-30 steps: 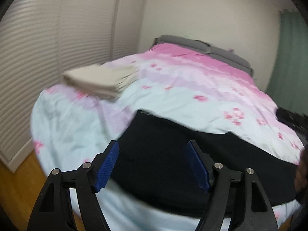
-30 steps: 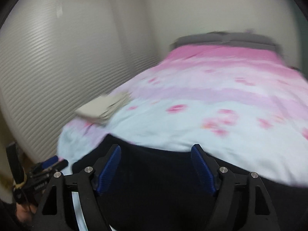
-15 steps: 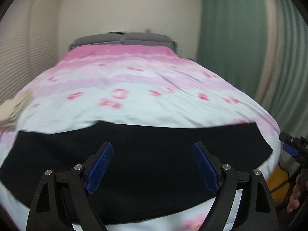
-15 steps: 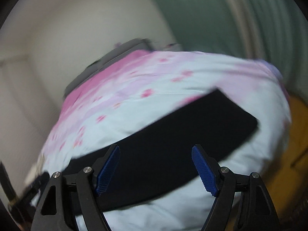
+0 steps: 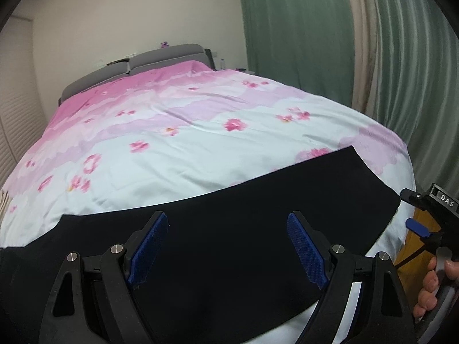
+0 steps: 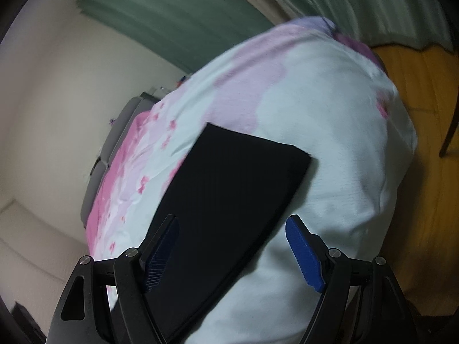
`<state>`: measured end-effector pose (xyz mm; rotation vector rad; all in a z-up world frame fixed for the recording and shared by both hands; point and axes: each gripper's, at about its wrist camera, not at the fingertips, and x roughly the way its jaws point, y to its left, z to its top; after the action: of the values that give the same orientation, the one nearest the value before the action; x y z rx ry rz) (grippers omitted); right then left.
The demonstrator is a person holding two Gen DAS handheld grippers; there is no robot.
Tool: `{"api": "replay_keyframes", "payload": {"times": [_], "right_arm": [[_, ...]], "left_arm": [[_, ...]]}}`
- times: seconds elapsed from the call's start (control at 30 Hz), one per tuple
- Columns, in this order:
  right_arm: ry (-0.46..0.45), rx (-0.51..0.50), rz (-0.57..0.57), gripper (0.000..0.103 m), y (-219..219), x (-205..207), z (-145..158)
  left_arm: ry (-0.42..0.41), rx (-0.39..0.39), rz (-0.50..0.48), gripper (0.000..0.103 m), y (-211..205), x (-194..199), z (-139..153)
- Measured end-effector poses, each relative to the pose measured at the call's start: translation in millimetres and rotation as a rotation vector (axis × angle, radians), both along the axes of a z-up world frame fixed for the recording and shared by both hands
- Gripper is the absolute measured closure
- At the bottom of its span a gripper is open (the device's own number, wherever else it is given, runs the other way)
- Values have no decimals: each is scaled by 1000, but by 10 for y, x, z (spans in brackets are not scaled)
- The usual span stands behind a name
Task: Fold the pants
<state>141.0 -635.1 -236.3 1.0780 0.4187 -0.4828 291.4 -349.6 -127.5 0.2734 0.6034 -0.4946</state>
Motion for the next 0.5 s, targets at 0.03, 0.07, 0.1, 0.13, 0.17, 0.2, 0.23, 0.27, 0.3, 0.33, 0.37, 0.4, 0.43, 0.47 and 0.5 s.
{"api": "replay_keyframes", "payload": {"times": [0.03, 0.07, 0.1, 0.13, 0.17, 0.2, 0.23, 0.27, 0.3, 0.33, 0.37, 0.4, 0.43, 0.47, 0.5], "right_arm": [[-1, 18, -5, 26, -50, 3, -72], [-5, 41, -12, 26, -117, 16, -152], [-11, 53, -15, 26, -145, 22, -186], [-20, 71, -17, 26, -201, 35, -256], [-31, 90, -17, 28, -252, 51, -323], [-50, 107, -10, 31, -298, 75, -385], [-64, 119, 0, 34, -334, 100, -422], [-86, 138, 13, 36, -369, 129, -477], [-103, 155, 21, 37, -398, 154, -529], [-110, 164, 22, 37, -421, 170, -564], [-120, 170, 20, 38, -432, 174, -583], [-130, 176, 19, 38, -437, 174, -601], [-140, 182, 18, 38, -438, 169, -620], [-156, 187, 18, 38, -443, 167, -642], [-174, 191, 18, 40, -446, 159, -664]], "left_arm": [[2, 9, -9, 17, -76, 12, -24], [1, 15, -14, 17, -132, 14, -43], [1, 20, -18, 17, -181, 22, -63], [2, 24, -22, 17, -221, 32, -85], [4, 29, -24, 17, -258, 42, -108], [9, 33, -25, 17, -287, 53, -131], [13, 36, -27, 17, -305, 65, -151], [16, 40, -26, 17, -326, 76, -175], [18, 43, -25, 17, -347, 85, -199], [20, 46, -22, 17, -369, 95, -221], [24, 47, -20, 17, -380, 111, -240], [28, 48, -18, 17, -401, 118, -259], [34, 48, -19, 17, -430, 125, -277], [36, 48, -22, 17, -457, 125, -289], [35, 52, -29, 17, -483, 121, -295]]}}
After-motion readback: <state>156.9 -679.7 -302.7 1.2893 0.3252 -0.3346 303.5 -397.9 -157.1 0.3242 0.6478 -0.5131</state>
